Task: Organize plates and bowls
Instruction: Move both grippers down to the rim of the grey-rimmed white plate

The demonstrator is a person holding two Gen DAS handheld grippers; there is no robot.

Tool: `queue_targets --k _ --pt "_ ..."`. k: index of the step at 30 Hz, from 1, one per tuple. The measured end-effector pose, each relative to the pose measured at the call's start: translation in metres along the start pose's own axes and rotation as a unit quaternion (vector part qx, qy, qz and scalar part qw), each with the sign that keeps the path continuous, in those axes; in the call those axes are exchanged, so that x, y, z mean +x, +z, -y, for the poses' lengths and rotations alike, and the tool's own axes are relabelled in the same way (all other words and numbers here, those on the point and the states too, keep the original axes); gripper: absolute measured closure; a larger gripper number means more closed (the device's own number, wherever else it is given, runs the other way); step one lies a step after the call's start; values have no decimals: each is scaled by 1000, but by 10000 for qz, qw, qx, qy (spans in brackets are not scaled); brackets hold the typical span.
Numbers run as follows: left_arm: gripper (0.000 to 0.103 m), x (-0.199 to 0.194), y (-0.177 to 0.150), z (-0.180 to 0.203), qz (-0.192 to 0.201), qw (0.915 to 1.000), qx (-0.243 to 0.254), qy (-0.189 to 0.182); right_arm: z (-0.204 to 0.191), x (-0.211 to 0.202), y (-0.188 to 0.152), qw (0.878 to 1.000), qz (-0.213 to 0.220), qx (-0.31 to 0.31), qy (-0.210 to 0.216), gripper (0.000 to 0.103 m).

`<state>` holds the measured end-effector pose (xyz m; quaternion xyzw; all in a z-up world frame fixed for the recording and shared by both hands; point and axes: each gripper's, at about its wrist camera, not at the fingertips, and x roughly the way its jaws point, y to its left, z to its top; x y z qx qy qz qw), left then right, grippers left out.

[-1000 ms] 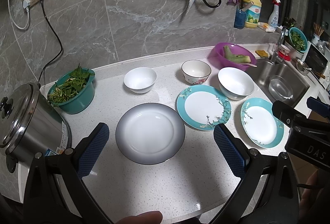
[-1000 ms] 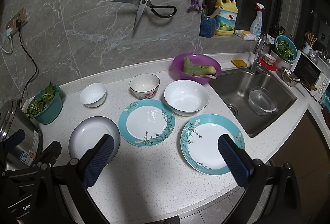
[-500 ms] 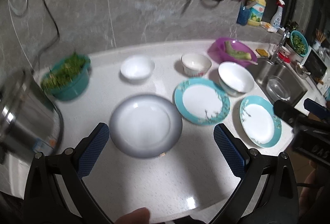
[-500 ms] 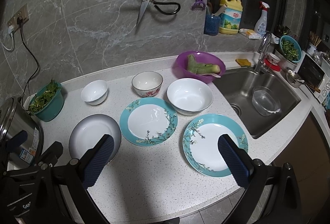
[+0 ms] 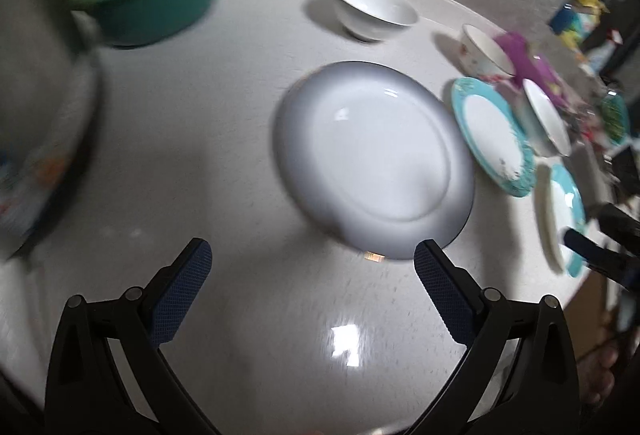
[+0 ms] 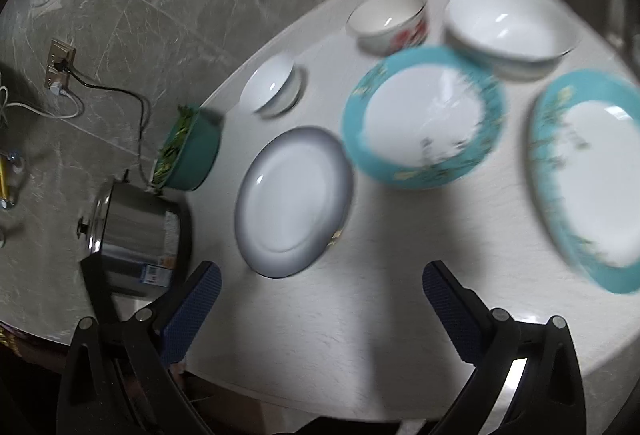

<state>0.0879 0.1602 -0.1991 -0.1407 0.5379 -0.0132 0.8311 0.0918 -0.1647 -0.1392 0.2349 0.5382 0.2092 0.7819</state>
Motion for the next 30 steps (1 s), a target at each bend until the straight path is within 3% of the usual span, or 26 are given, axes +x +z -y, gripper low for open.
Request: queue_targets --k 4,6,8,13,17,22,25,26,28,30 --pt "1 34 29 -12 -487 9985 263 7 3 33 9 9995 -50 246 216 0" --pt "2 54 51 -27 -822 9966 -88 -31 4 47 17 9993 10 271 273 1" --pt "2 64 68 -38 -814 9959 -252 -299 8 60 21 9986 -24 450 275 3" --pt "2 88 94 -31 -847 9954 274 -349 22 80 21 9962 -29 753 427 11" --pt "7 105 108 -21 -1070 9910 480 -639 29 91 21 9949 -70 840 550 21" --pt "8 110 121 -19 -1046 9878 659 -948 34 102 23 9930 -173 851 795 27" --pt "23 112 123 -14 -999 9855 765 -1137 33 107 23 9922 -242 706 999 28" --pt "38 113 124 -11 -1019 9849 845 -1112 33 108 24 9923 -244 679 1011 28" --pt "56 113 123 -8 -1095 9830 931 -1146 33 108 26 9921 -279 658 1032 28" --pt "61 113 123 -7 -1128 9825 945 -1139 32 109 27 9927 -299 606 1001 29"
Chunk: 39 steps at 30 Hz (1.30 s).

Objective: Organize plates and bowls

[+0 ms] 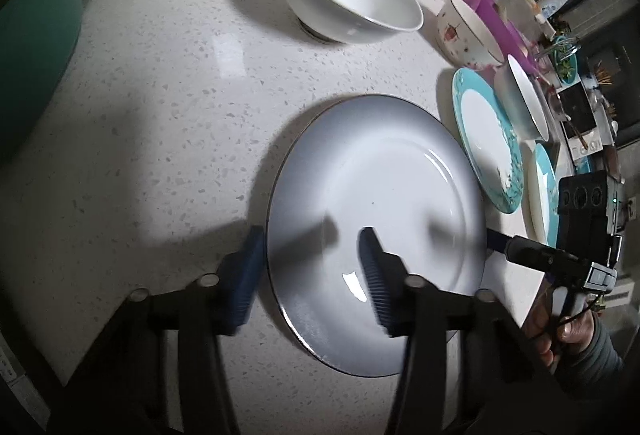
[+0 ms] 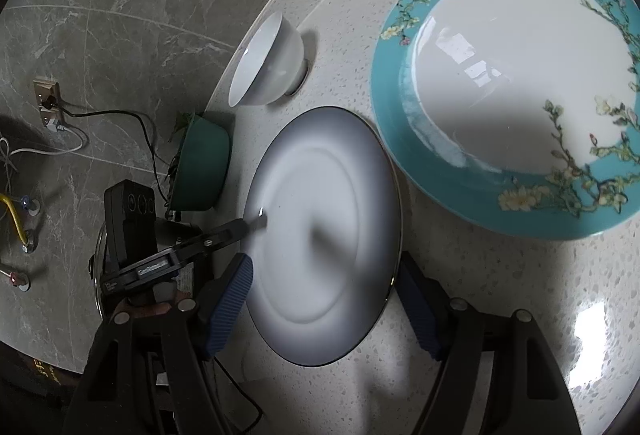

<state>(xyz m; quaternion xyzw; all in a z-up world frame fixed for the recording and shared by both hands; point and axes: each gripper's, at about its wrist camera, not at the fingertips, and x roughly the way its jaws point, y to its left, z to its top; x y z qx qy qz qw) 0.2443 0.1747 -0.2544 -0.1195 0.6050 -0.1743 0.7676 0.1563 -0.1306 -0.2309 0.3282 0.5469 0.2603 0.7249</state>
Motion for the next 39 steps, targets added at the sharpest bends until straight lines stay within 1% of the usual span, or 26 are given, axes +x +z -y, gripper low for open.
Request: queue_targets --k 3,6,7,8,11,12,13,14,15,17,19,26,30,31,36,39 --pt "61 1 2 1 -38 10000 -10 -54 -3 2 2 9999 53 -92 -66 29" --pt "63 -2 1 -3 -66 10000 -17 -40 0 0 1 9999 156 -21 5 30" --pt "66 -3 1 -5 -65 10000 -37 -33 0 0 1 9998 175 -37 -34 33" --pt "67 -3 1 -6 -58 10000 -59 -16 -1 0 1 9997 177 -82 -164 40" --pt "74 -5 2 -9 -49 9999 -76 125 -4 2 6 9987 -19 -167 -491 52" --pt "76 -5 4 -7 -47 9997 -27 233 -4 2 7 9983 -54 -155 -560 55" --pt "80 -5 4 -8 -45 9994 12 331 -2 2 8 9977 -68 -132 -662 64" --pt "80 -6 4 -9 -42 9993 15 361 -1 3 9 9969 -77 -116 -775 78" --pt "80 -7 4 -10 -42 9993 -2 359 1 3 10 9956 -105 -100 -926 86" --pt "79 -7 4 -9 -35 9991 47 428 3 2 11 9959 -109 -56 -897 86" --pt "79 -7 4 -8 -15 9989 58 475 -1 4 11 9947 -107 -121 -1019 86" --pt "81 -9 -5 -5 -47 9990 42 436 -4 2 9 9931 -64 -100 -1169 85" --pt "81 -16 -18 -1 -76 9990 32 433 -6 -1 7 9927 -89 -38 -1203 85" --pt "81 -20 -21 0 -223 9982 -126 535 -8 -3 6 9927 -90 -49 -1200 85" --pt "81 -43 -41 15 -147 9982 -117 561 -20 -18 -6 9932 -141 -152 -1144 85" --pt "81 -56 -60 30 -143 9981 -109 582 -25 -28 -16 9934 -187 -204 -1110 85"
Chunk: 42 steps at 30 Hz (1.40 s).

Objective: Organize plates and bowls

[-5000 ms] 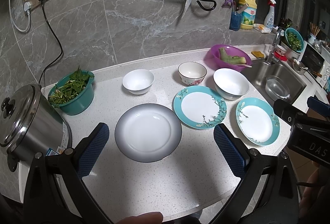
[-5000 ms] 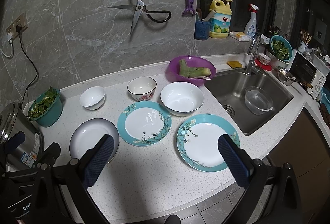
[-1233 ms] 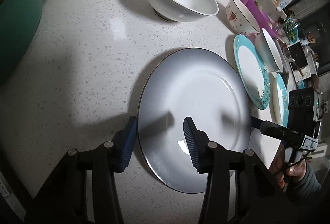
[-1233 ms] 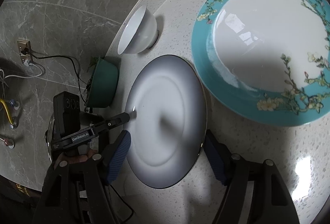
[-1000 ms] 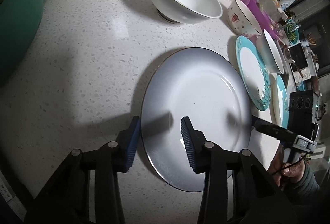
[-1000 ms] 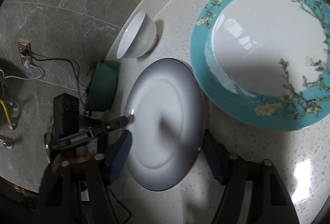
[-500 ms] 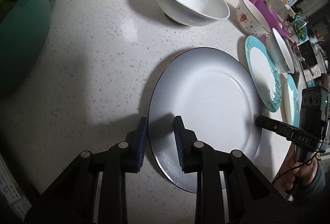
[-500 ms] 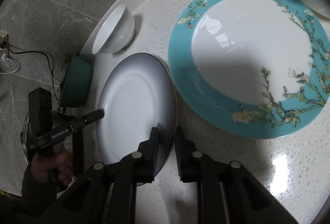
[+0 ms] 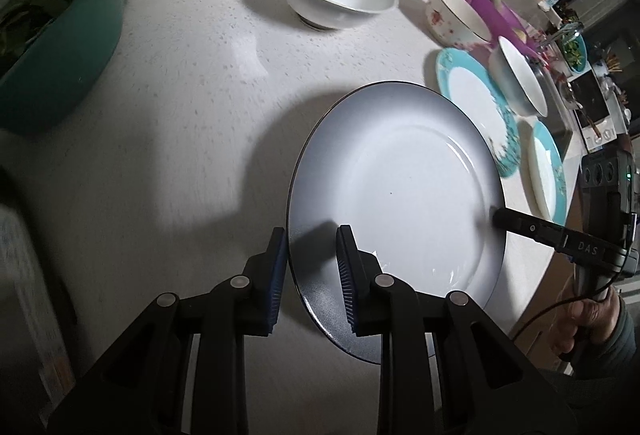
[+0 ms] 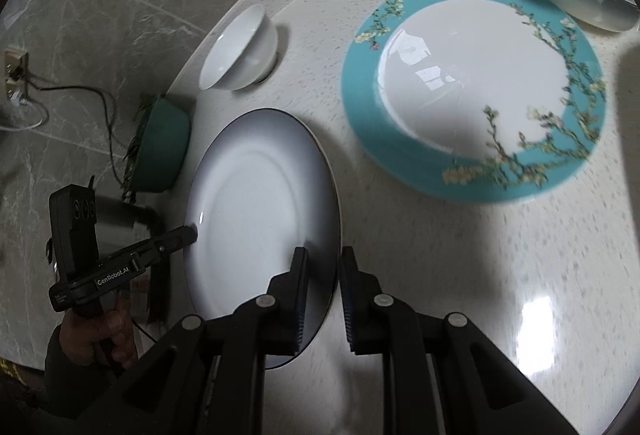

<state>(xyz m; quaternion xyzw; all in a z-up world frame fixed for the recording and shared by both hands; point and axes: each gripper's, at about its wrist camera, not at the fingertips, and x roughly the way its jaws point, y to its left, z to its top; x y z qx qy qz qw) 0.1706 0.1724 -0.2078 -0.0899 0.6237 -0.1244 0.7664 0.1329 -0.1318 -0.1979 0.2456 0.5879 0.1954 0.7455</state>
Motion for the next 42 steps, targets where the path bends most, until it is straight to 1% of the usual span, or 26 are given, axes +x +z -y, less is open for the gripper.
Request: queue_targets --k 1,5,9,12,15,18,26,28,31,33,34,35,36,37,38,39,40,41,42 --pt "81 -3 -6 4 29 9999 -14 98 0 -3 -5 10000 -21 -16 4 85" --pt "81 -5 -35 25 -48 9999 -28 91 7 -18 -26 9999 -105 -59 -25 85" --pt "81 4 -69 53 -176 9998 1 112 24 -27 -45 9997 -213 -7 -116 84" --pt "81 12 -89 67 -257 9996 -19 102 36 -32 -55 9994 -259 -19 -218 84" --pt "81 17 -105 75 -256 9995 -85 135 44 -36 -61 9992 -267 -85 -272 84" --pt "81 21 -114 78 -245 9994 -81 232 46 -34 -65 9990 -288 -176 -288 84" --pt "80 31 -111 77 -266 9991 -162 299 46 -27 -71 9974 -332 -471 -437 82" --pt "79 29 -111 75 -206 9991 -182 317 45 -26 -72 9968 -329 -562 -459 82" --pt "78 28 -109 69 -80 9990 -382 228 42 -23 -73 9962 -286 -682 -453 78" --pt "78 26 -109 65 21 9986 -509 161 43 -24 -74 9966 -258 -701 -347 70" --pt "75 21 -109 62 142 9980 -595 161 43 -27 -74 9967 -197 -721 -312 52" --pt "63 17 -109 60 262 9974 -652 163 41 -32 -75 9960 -62 -791 -403 18" --pt "52 9 -107 58 437 9964 -712 146 40 -39 -76 9946 102 -902 -502 5" --pt "33 3 -106 58 598 9954 -740 124 41 -45 -77 9938 242 -966 -485 0" --pt "21 -5 -103 58 836 9936 -761 79 43 -52 -77 9934 363 -997 -434 0" --pt "19 -12 -102 60 1012 9920 -756 61 50 -60 -78 9935 478 -963 -364 0" --pt "14 -18 -99 63 1167 9903 -751 54 55 -65 -78 9939 546 -912 -304 0" --pt "10 -22 -96 66 1251 9894 -739 -7 65 -72 -78 9946 656 -785 -147 0" --pt "8 -26 -94 71 1352 9879 -745 -130 77 -82 -81 9948 808 -591 161 0"
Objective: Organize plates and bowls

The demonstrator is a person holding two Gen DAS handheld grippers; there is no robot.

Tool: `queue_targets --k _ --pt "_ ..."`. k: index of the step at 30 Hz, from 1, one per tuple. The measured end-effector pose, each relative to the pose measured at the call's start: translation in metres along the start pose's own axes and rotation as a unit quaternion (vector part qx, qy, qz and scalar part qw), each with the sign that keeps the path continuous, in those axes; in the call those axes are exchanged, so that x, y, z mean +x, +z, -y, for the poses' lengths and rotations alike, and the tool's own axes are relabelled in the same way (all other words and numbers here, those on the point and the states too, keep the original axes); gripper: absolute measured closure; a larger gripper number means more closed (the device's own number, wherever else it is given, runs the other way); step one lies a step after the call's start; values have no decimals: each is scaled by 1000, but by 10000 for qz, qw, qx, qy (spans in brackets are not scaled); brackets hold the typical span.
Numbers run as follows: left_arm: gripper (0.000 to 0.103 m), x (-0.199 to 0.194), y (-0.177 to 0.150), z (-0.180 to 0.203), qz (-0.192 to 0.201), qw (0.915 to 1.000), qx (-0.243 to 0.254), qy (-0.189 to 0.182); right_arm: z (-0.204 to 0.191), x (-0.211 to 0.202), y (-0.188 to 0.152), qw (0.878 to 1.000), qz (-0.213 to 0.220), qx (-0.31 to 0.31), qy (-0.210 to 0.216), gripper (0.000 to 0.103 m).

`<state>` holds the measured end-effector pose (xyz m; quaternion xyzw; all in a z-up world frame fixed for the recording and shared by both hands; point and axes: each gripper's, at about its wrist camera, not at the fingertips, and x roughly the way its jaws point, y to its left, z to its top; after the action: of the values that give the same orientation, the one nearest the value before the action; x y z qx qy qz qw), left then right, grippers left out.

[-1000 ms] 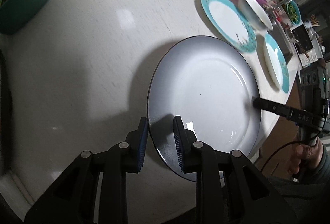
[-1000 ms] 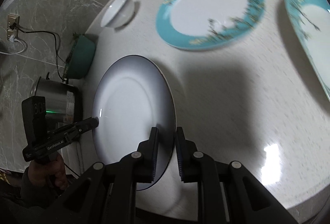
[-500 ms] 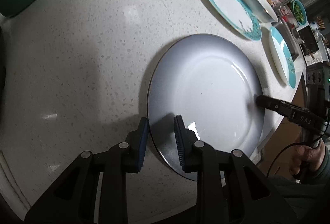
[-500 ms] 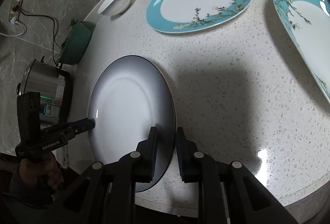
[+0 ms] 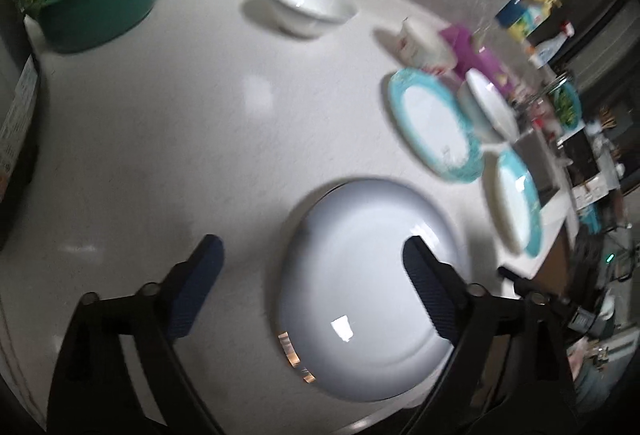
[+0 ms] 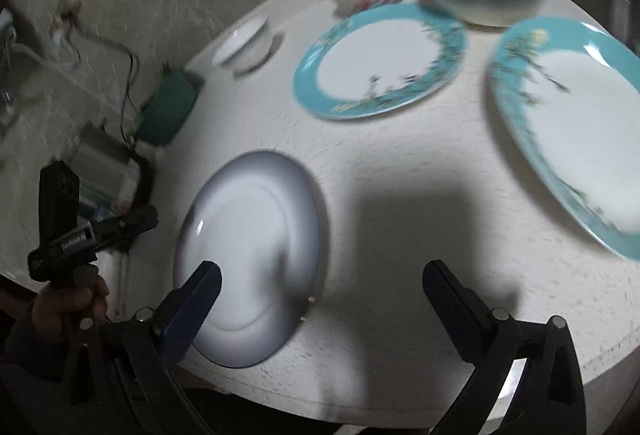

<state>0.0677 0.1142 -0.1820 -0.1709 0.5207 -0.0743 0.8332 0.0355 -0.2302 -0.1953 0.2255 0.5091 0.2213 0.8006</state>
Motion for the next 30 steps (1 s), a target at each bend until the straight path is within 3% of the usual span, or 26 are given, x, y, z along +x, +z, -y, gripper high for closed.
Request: queue_targets --k 2,5,11,16,22,26,30 --pt "0 -3 3 11 120 9997 -49 -203 18 -17 -6 9979 309 304 484 0" --pt "0 -4 -1 29 131 9978 -155 -635 51 -38 -18 9899 619 846 955 0" --pt "0 2 -28 79 130 9903 -199 -1370 101 -75 -44 9655 1149 1862 1415 0" --pt "0 -5 -56 117 421 9895 253 -1361 121 -108 -64 9528 1595 2052 1570 0" --pt "0 -11 -60 119 233 9925 74 -1196 137 -131 -63 9445 1812 2280 1522 0" --pt "0 -20 -26 107 74 9945 318 -994 124 -141 -38 9448 1855 2212 1547 0" --pt "0 -23 38 117 81 9913 927 -931 101 -147 14 9479 1853 1945 1712 0"
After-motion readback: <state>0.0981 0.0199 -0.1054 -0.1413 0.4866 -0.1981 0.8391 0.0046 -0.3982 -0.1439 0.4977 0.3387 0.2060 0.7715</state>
